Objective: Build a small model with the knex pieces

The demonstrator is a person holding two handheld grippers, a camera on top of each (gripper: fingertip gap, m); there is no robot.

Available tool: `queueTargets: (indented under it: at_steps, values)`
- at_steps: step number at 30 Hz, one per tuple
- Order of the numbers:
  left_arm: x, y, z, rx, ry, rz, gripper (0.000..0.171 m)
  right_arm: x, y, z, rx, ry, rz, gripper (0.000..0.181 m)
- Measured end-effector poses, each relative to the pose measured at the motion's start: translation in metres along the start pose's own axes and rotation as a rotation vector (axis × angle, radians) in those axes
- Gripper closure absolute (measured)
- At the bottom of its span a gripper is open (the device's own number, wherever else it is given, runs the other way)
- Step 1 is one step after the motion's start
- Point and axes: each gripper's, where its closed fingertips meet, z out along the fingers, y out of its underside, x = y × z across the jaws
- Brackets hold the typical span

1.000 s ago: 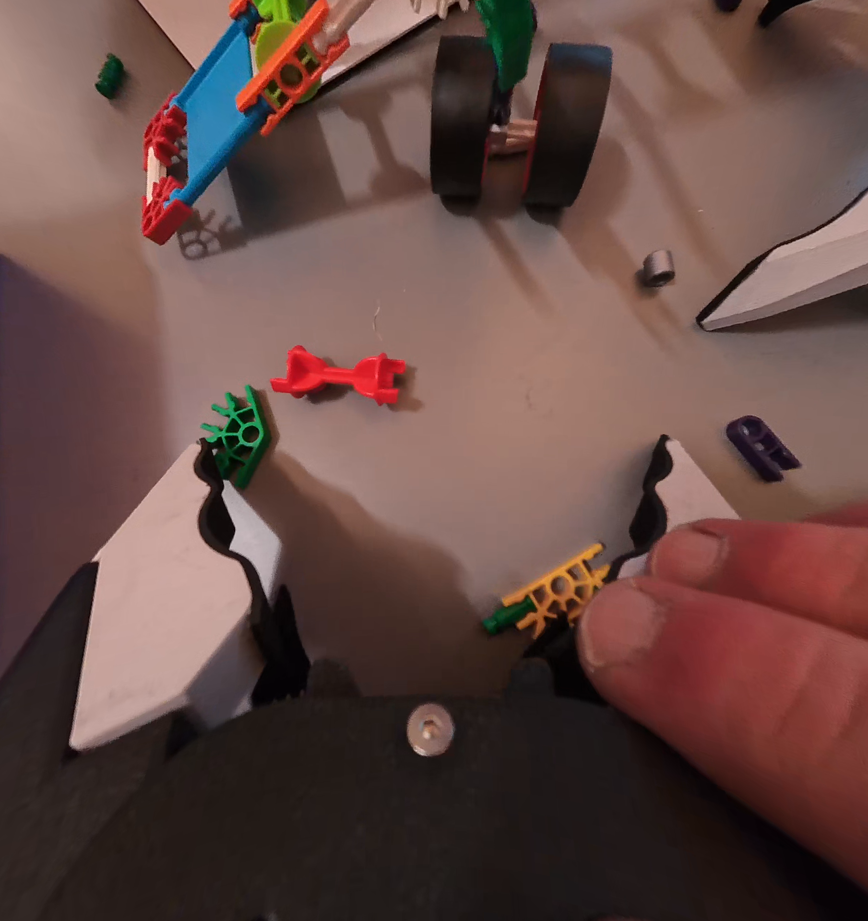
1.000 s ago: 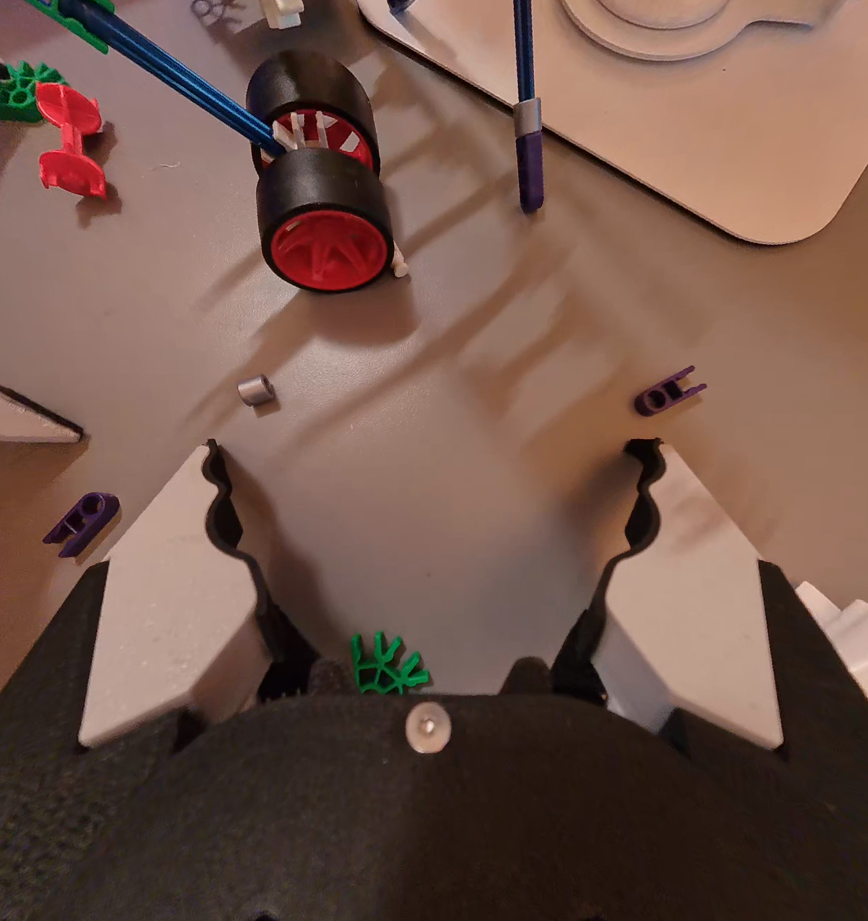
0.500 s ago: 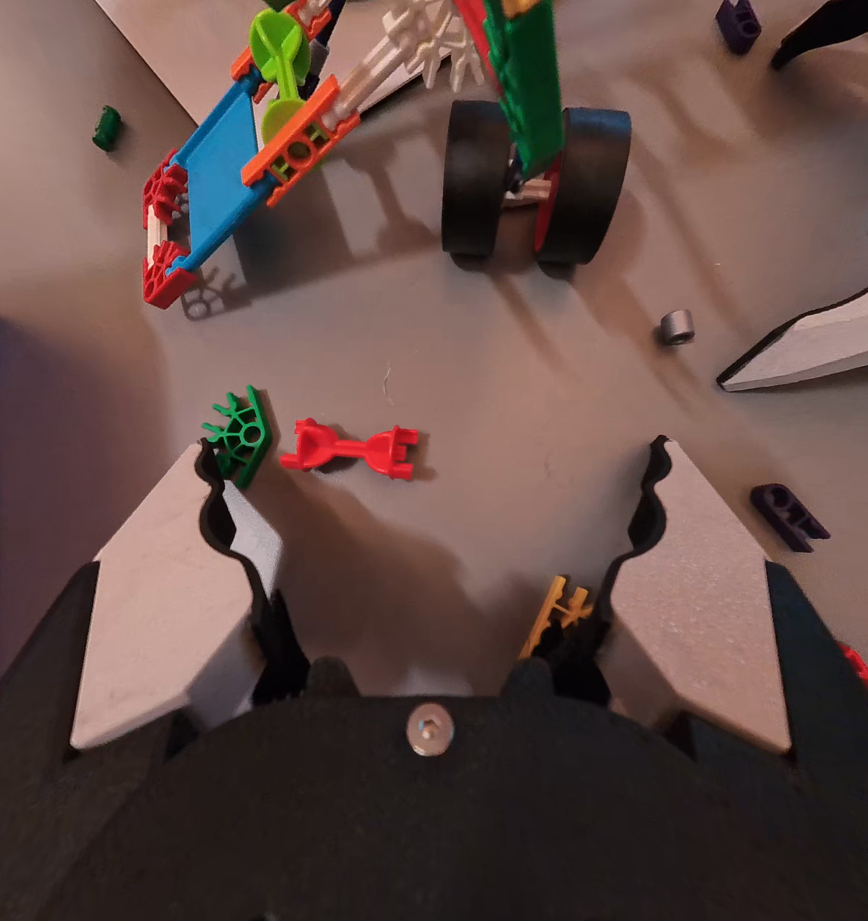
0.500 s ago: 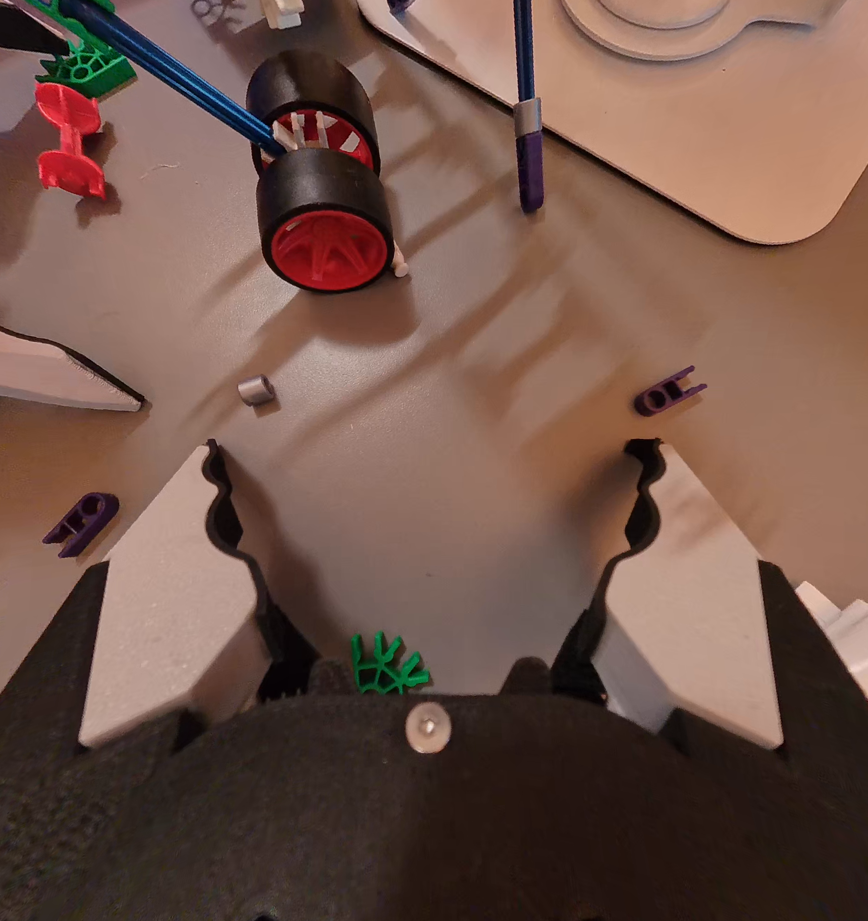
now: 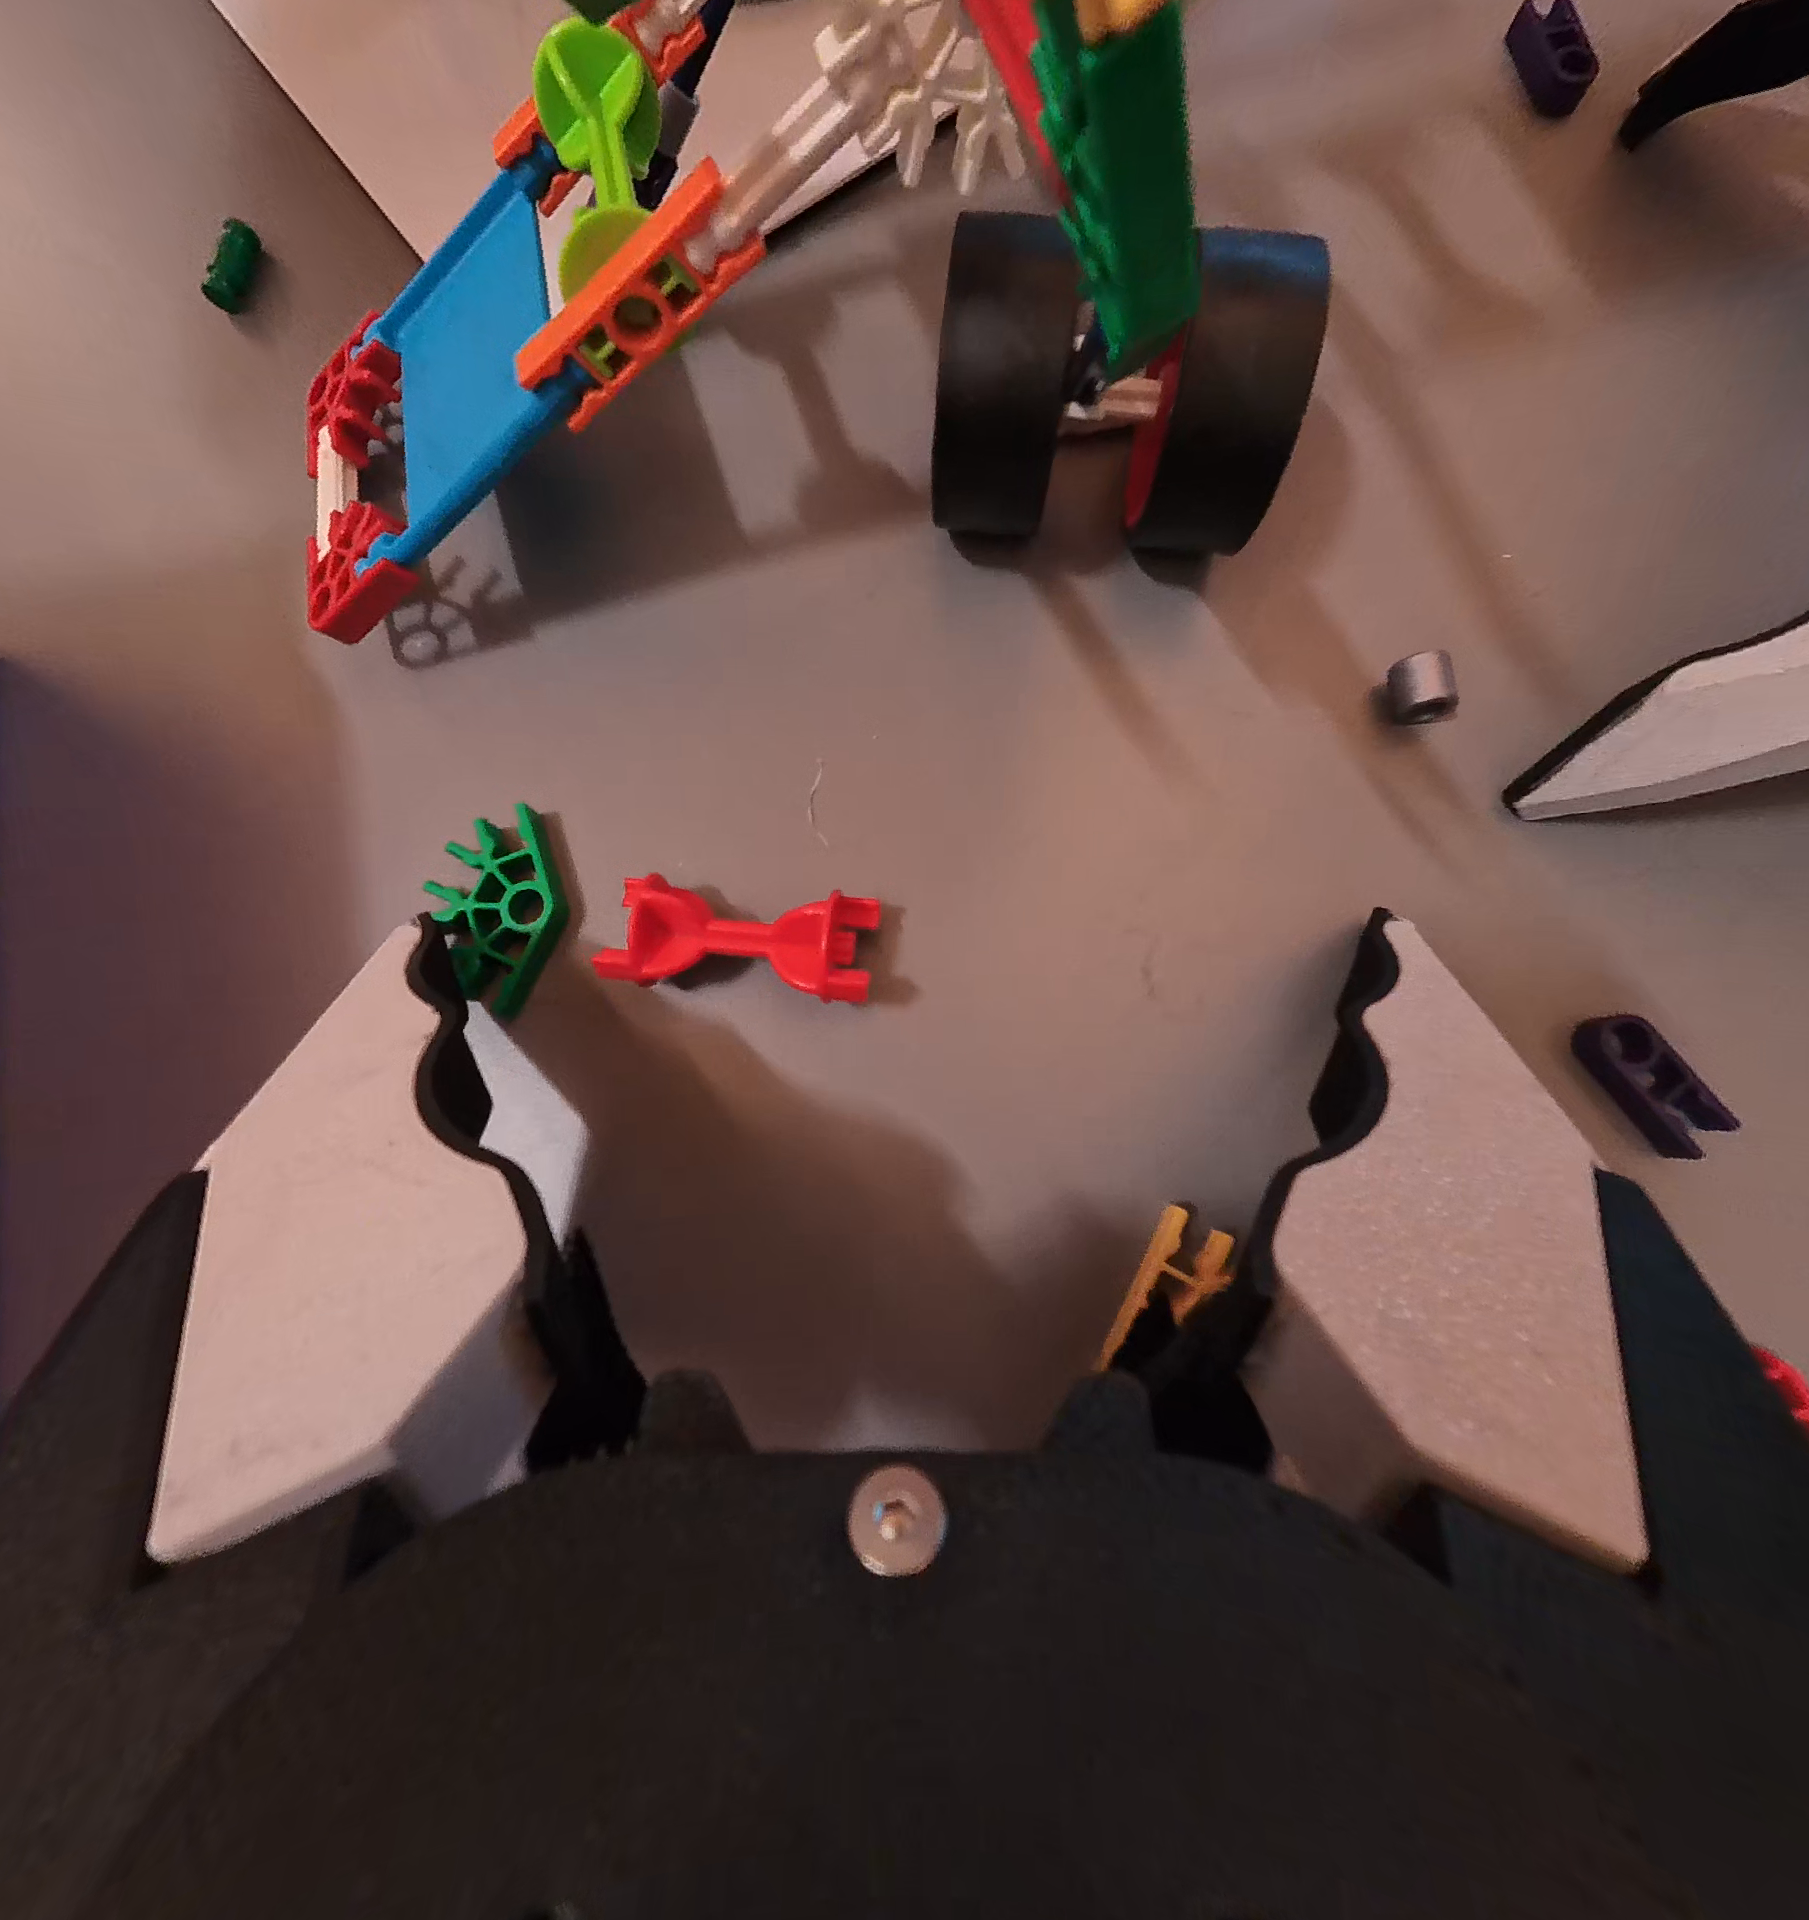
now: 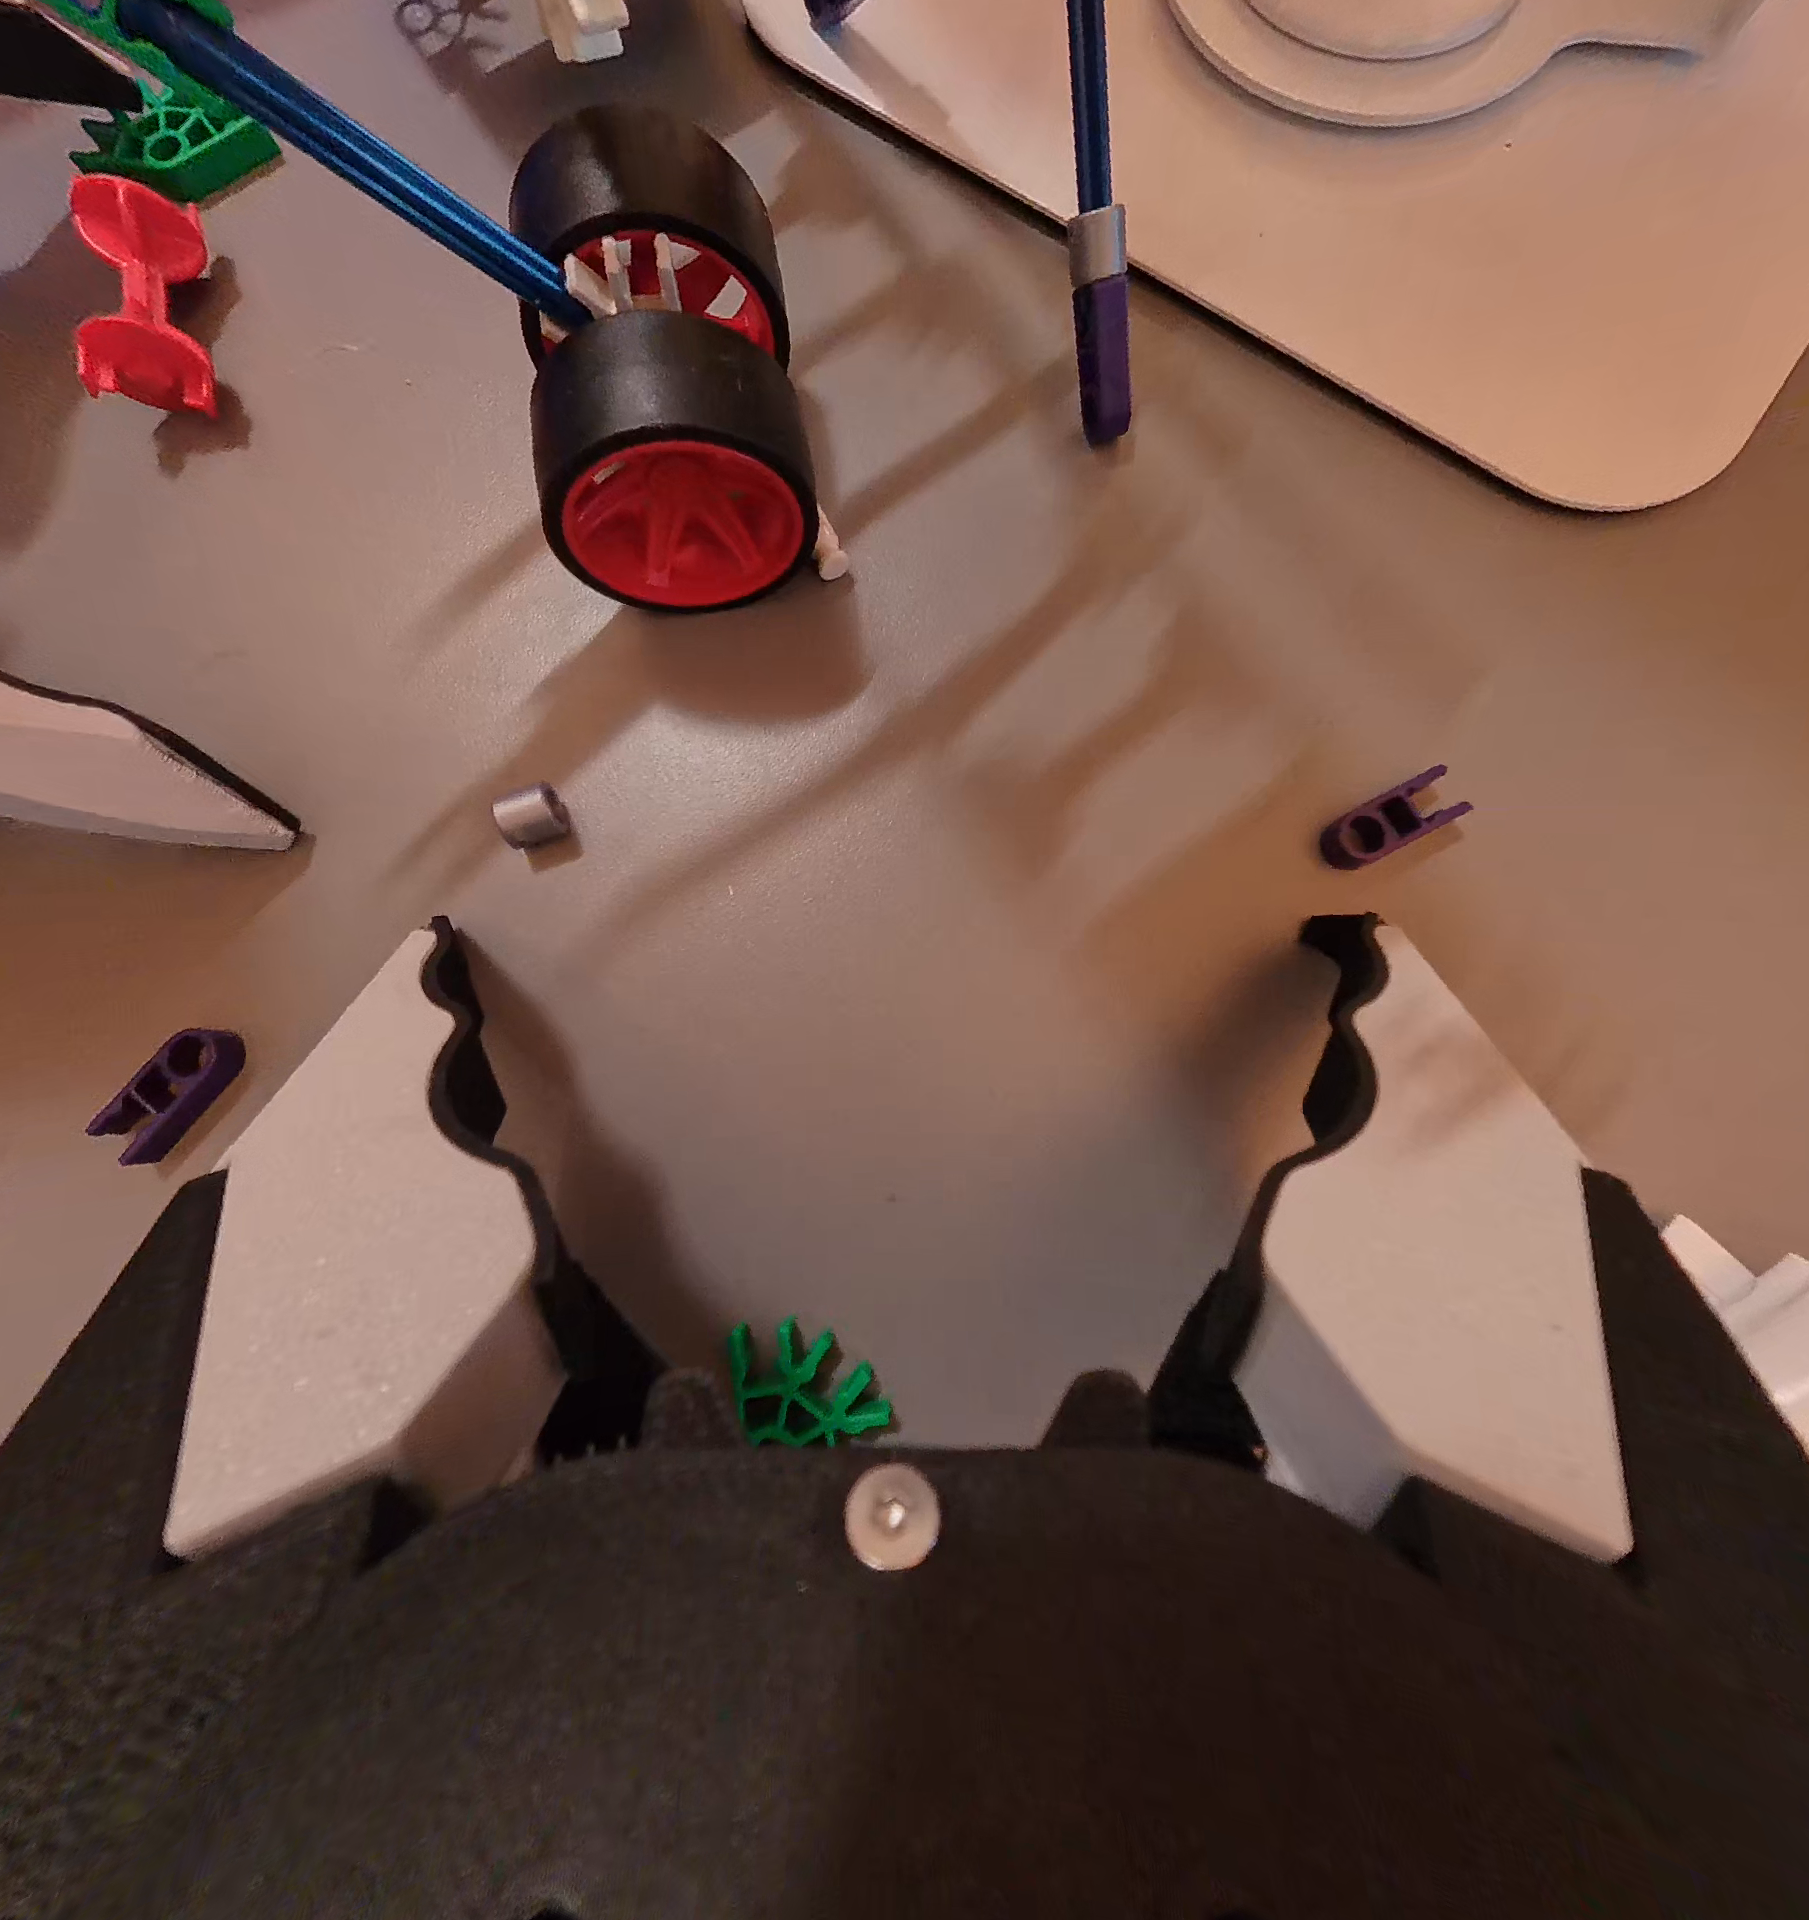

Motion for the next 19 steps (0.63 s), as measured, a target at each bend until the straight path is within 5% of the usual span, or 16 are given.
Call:
queueTargets:
  at_steps: [19]
  values:
    - [0.0014,-0.0019,0.002,0.0,0.005,0.006,0.013,0.0024,0.0015,-0.0007,0.012,-0.003,-0.005,0.025]
